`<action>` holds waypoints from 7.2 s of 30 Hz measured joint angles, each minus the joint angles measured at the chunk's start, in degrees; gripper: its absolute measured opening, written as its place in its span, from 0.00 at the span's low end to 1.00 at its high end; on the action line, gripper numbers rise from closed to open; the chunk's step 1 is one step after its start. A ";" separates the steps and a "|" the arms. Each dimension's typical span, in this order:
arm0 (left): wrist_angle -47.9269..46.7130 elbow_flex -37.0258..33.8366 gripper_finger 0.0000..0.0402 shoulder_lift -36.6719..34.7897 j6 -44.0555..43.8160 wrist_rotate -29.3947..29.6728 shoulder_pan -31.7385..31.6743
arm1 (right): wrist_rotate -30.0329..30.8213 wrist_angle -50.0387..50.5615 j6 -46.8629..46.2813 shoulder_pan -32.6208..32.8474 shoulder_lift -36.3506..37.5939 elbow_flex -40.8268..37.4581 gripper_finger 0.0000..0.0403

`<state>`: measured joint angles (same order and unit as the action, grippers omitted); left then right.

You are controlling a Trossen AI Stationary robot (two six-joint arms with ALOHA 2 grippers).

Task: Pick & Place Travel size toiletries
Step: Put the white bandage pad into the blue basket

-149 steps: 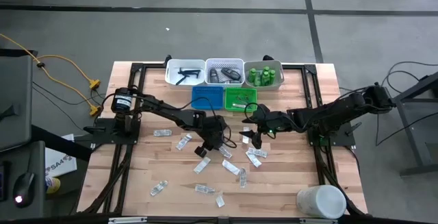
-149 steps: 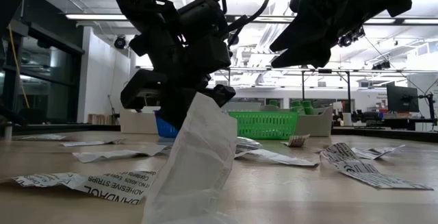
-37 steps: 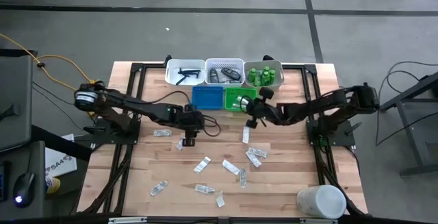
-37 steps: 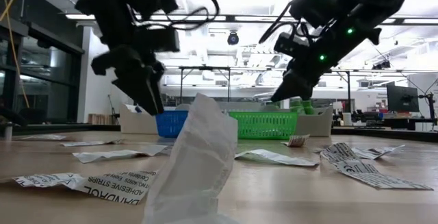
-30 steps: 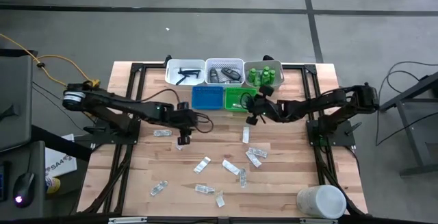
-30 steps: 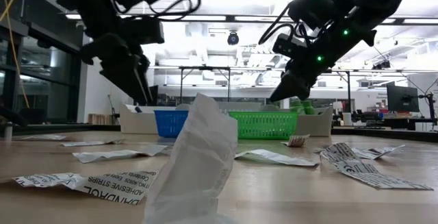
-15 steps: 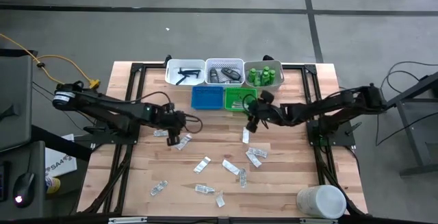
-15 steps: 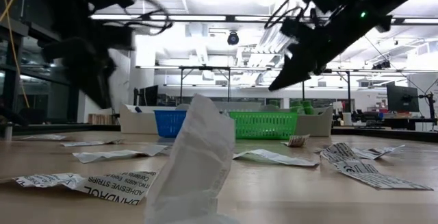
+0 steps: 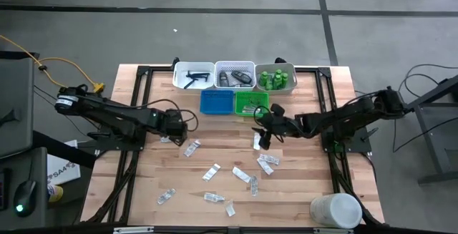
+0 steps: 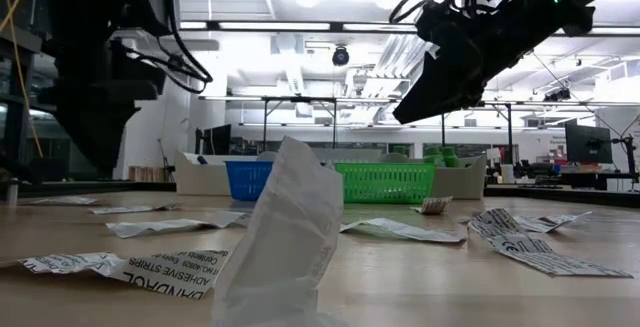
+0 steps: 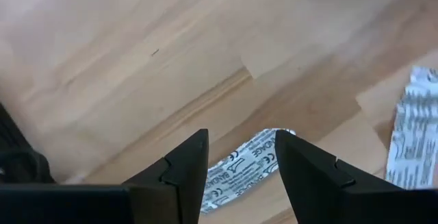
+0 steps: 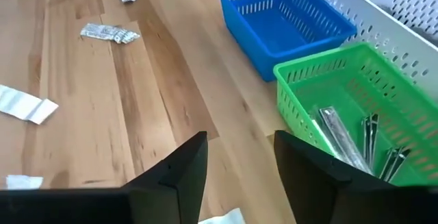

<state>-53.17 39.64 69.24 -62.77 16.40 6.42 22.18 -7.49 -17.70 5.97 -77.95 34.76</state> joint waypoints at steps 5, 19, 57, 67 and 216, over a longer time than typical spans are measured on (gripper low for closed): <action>-4.42 0.00 0.41 0.75 -10.64 1.40 2.30 | -0.27 -0.01 -3.60 0.10 -0.02 0.00 0.39; -6.92 0.00 0.41 2.73 -34.20 6.03 16.53 | -2.43 -0.80 -5.03 3.19 -0.26 0.00 0.37; -2.71 0.02 0.58 13.04 -42.69 7.19 17.25 | -1.14 -2.21 -5.02 4.93 -0.26 0.00 0.37; -0.35 0.02 0.62 16.95 -45.63 7.74 17.25 | -1.36 -2.19 -5.02 4.95 -0.26 0.00 0.37; 14.95 10.04 0.49 11.97 90.14 -20.84 0.27 | -3.31 0.42 -6.53 4.96 -0.28 0.02 0.37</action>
<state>-38.22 49.67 81.21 27.37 -4.44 6.68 18.87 -7.07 -24.23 10.93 -78.24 34.79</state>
